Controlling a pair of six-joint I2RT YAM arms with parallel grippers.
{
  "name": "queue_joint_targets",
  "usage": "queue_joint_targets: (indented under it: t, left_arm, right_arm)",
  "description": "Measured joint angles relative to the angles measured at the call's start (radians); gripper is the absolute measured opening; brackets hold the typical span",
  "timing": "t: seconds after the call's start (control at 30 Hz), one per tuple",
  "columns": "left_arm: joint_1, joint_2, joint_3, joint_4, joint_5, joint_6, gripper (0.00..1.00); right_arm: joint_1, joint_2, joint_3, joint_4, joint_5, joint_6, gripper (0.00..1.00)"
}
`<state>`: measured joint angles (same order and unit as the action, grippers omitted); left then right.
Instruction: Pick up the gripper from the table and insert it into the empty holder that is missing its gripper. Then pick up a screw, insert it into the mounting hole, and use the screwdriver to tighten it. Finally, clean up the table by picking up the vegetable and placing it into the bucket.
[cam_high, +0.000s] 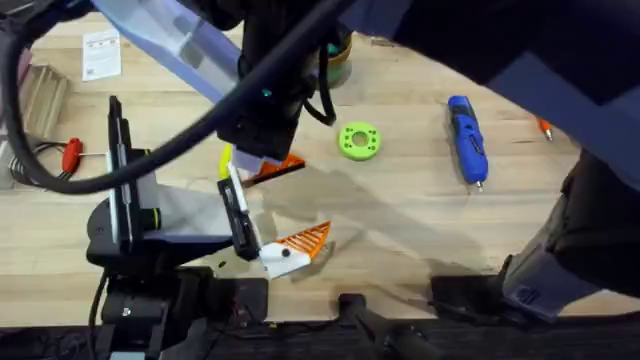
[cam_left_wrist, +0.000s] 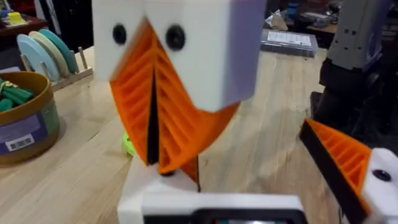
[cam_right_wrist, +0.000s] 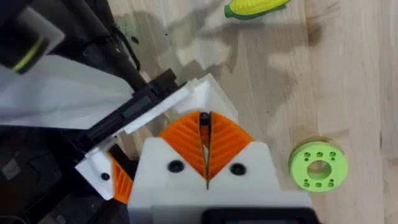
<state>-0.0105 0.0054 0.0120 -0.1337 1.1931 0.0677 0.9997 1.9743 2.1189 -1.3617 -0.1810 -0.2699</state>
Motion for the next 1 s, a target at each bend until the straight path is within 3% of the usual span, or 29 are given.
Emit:
queue_joint_targets:
  t: [1.0]
  left_arm:
    - [0.0, 0.0, 0.0, -0.001, 0.008, 0.0, 0.986]
  right_arm:
    - [0.014, 0.005, 0.001, -0.001, 0.008, 0.0, 0.006]
